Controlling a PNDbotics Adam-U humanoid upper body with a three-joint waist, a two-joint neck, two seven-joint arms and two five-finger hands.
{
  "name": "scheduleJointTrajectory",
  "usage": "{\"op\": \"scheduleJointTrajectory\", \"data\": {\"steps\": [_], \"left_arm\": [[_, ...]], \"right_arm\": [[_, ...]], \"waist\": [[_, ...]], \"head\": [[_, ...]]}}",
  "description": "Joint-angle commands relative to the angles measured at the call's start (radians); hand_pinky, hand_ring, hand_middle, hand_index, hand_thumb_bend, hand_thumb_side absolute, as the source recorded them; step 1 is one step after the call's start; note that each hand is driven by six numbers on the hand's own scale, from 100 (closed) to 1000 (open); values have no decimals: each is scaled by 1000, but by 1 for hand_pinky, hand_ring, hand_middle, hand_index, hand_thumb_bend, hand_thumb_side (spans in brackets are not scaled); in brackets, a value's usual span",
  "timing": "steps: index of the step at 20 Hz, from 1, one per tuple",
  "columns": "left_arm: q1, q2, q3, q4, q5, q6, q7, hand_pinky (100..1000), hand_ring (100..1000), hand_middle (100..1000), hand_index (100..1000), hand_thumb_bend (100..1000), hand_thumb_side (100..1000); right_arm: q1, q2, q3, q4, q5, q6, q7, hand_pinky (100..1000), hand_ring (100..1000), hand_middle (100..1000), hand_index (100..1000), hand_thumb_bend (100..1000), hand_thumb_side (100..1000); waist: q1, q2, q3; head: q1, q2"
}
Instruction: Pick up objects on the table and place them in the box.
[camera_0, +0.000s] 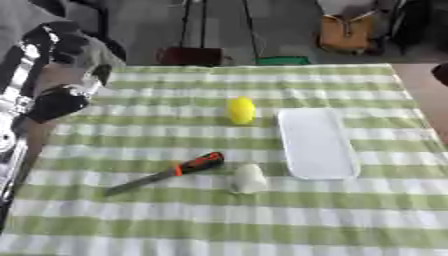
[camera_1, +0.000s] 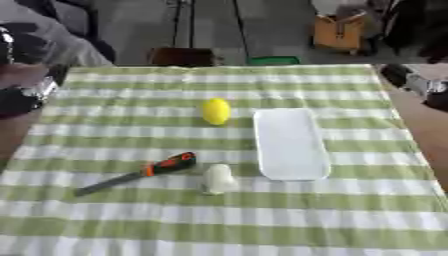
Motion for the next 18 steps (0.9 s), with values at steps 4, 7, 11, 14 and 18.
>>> {"op": "scheduleJointTrajectory", "data": {"steps": [4, 7, 11, 14, 18], "left_arm": [[-16, 47, -2, -21, -4, -1, -20, 729, 736, 853, 738, 429, 365], [-16, 49, -2, -21, -6, -1, -28, 733, 739, 855, 739, 438, 373], [-20, 60, -8, -20, -15, 3, -55, 743, 750, 860, 743, 453, 393], [-35, 125, -57, 1, -42, 18, -143, 770, 767, 863, 744, 480, 430], [-74, 224, -144, 34, -69, 12, -317, 797, 788, 868, 739, 515, 468]], "right_arm": [[-7, -35, -15, -22, 1, 0, -3, 537, 578, 671, 851, 686, 521], [-6, -36, -15, -22, 1, 0, -4, 537, 578, 671, 851, 686, 521], [-6, -36, -15, -22, 1, 0, -4, 537, 578, 671, 851, 686, 521], [-5, -39, -13, -21, 1, -1, -2, 537, 578, 671, 851, 686, 520], [-3, -43, -10, -19, 1, -2, 1, 537, 578, 671, 851, 686, 520]], "waist": [[-1, -15, -1], [0, -15, -2], [0, -16, -2], [3, -18, -4], [9, -23, -5]], "head": [[2, -7], [2, -7], [1, -6], [1, -4], [0, 1]]}}
